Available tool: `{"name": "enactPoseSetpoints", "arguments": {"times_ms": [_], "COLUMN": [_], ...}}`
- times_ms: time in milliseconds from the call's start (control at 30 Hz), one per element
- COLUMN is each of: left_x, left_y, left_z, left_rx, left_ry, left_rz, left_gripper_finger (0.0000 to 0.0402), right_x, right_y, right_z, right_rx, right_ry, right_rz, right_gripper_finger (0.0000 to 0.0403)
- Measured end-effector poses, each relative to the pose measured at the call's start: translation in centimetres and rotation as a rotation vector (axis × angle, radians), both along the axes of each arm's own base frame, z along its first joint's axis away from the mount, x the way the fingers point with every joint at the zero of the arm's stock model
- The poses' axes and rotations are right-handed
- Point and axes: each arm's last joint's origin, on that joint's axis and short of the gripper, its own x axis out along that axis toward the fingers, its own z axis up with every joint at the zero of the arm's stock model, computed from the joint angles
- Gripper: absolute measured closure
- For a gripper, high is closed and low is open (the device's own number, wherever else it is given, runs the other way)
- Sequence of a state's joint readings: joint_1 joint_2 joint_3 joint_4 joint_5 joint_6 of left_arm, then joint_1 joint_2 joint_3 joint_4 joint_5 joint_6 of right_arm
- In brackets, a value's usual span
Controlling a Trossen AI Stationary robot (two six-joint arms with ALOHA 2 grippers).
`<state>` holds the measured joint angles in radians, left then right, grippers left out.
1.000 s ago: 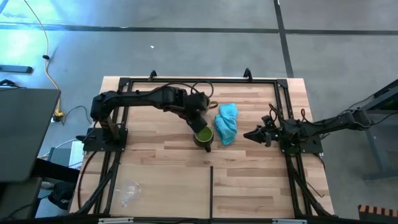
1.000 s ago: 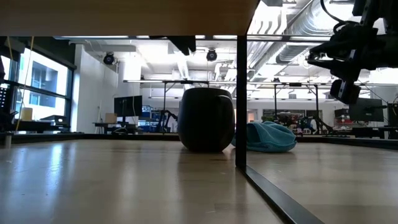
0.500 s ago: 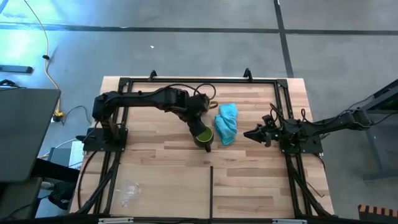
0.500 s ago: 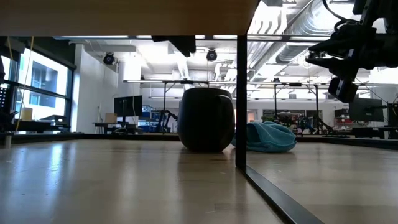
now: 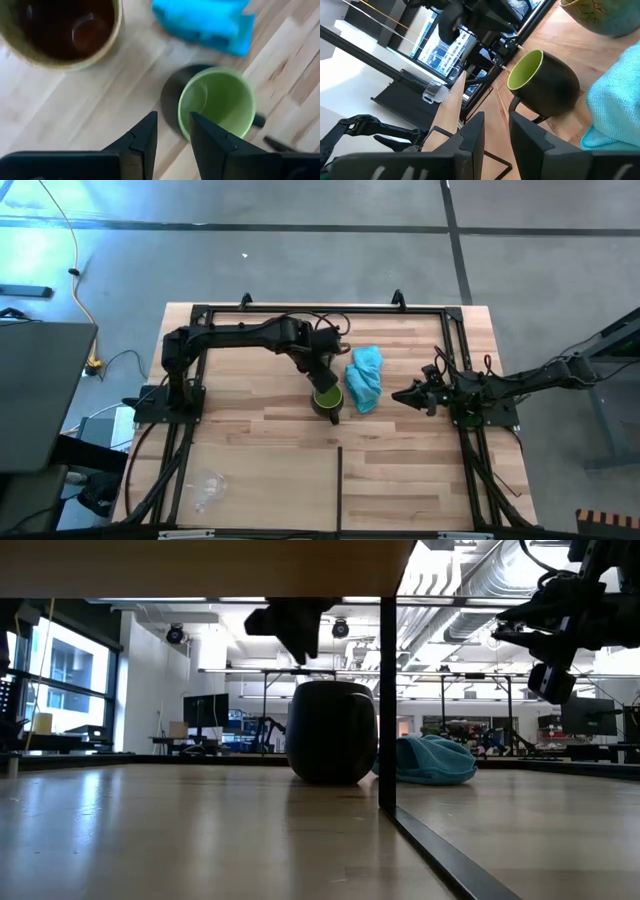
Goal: Stack small to large cups/mugs on shelf
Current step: Put the black mug on the shelf
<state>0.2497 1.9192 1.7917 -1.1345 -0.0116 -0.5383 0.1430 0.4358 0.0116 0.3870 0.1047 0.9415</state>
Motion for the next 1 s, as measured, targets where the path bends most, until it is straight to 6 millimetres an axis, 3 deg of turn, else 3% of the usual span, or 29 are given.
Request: {"name": "enactPoseSetpoints", "arguments": {"times_ms": [467, 1000], "left_x": [2.0, 1.9], "left_y": [-0.6, -0.4], "left_z": [-2.8, -2.9], "left_rx": [-0.034, 0.009], "left_ry": [0.016, 0.036], "left_rz": [-0.085, -0.144], "left_gripper_finger": [0.0300, 0.0300], "right_x": [0.0, 0.1], "right_y": [0.0, -0.3], "right_z": [-0.1, -0.5], "right_rx": [-0.010, -0.013], "right_ry": [0.013, 0.045], "right_rz": [0.000, -0.026], "right_gripper_finger": [0.0322, 0.0322]}}
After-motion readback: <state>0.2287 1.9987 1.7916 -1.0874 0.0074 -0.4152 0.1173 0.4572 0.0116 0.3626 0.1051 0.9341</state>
